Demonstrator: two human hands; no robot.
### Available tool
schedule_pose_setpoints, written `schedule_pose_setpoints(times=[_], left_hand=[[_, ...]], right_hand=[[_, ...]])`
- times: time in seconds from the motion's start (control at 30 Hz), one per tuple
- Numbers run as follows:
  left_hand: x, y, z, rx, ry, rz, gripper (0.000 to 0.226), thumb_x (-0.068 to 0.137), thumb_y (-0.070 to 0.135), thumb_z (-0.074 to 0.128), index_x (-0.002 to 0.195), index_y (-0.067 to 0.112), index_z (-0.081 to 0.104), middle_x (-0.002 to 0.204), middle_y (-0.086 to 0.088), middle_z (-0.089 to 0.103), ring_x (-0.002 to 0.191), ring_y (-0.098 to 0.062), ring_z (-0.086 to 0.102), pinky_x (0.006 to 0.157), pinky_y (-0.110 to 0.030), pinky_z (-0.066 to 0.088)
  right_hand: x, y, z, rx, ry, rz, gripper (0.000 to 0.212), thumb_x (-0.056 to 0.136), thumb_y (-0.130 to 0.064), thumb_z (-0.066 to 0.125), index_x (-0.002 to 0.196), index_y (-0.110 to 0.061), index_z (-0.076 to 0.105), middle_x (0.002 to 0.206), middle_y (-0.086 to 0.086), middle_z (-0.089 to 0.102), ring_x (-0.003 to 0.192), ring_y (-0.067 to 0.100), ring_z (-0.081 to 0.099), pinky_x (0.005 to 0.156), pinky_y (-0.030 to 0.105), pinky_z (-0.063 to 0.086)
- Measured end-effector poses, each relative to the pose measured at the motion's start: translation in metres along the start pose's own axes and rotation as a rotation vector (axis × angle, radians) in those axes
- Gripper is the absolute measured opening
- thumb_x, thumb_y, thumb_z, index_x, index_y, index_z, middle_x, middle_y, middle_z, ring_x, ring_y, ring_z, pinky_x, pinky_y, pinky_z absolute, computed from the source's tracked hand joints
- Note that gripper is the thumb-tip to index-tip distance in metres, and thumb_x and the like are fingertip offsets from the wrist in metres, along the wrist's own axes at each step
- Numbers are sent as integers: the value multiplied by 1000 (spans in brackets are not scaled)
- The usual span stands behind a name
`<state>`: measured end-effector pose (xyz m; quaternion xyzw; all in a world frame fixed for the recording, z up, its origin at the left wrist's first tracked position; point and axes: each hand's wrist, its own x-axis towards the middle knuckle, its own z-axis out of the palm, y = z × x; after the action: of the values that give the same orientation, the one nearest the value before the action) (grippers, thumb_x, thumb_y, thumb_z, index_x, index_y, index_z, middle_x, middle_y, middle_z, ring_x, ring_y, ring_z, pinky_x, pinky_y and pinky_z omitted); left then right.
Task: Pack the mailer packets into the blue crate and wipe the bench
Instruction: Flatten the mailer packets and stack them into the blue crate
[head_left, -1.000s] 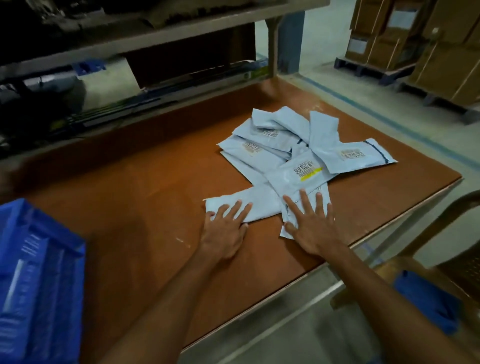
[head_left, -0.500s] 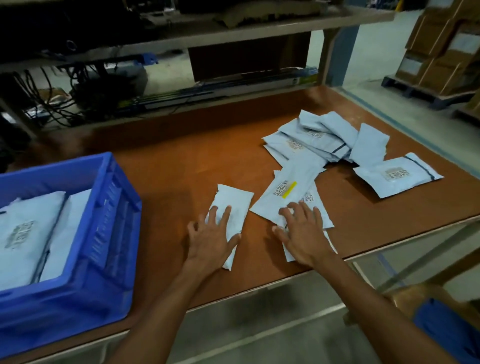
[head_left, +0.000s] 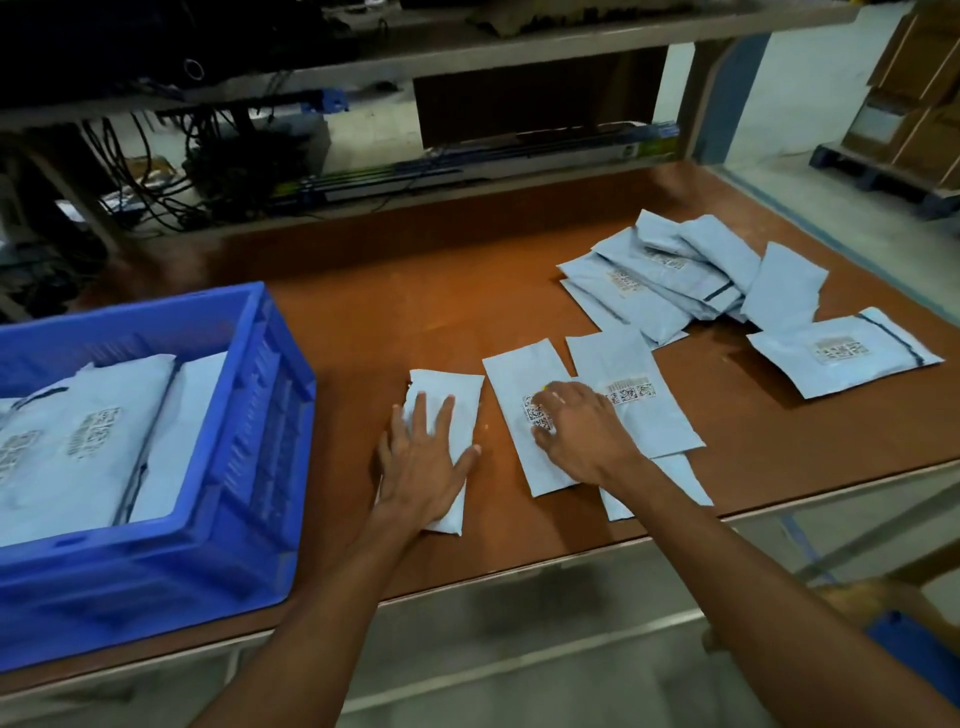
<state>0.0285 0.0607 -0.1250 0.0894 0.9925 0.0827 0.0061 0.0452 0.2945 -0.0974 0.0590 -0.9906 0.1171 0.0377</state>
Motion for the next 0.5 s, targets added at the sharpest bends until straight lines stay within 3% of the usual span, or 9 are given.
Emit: schedule_pose_setpoints(times=[0.07,0.13,0.33,0.5], left_hand=[[9,1,2,29,-20,34,79,89,78,18,155,42,-7,166,2,-7,151,-36,-3,118,-58,9],[12,0,5,55,-27,54,77,88,77,9,155,42,-7,166,3,-5,151,-36,0,119,-59,12],[7,2,7,79,31,68,77,87,65,-9,157,36,3,166,1,2,150,-31,12,117,-52,19],[7,6,2,148,-30,82,68,95,55,-2,158,30,4,166,-3,5,150,-32,14,119,-49,18]], right_hand=[[15,-3,14,-22,-123,32,62,97,-60,34,152,-32,27,163,3,17,150,30,9,120,52,14],[21,-6,32,-64,-200,67,71,93,-72,18,156,-38,9,166,1,-1,152,28,-5,121,53,1],[21,-15,49,-102,-127,76,64,100,-59,13,157,-32,7,166,4,-2,152,31,-3,121,46,0],[22,-21,53,-80,-143,48,56,105,-42,16,157,-22,9,165,11,2,151,35,-1,121,46,4]])
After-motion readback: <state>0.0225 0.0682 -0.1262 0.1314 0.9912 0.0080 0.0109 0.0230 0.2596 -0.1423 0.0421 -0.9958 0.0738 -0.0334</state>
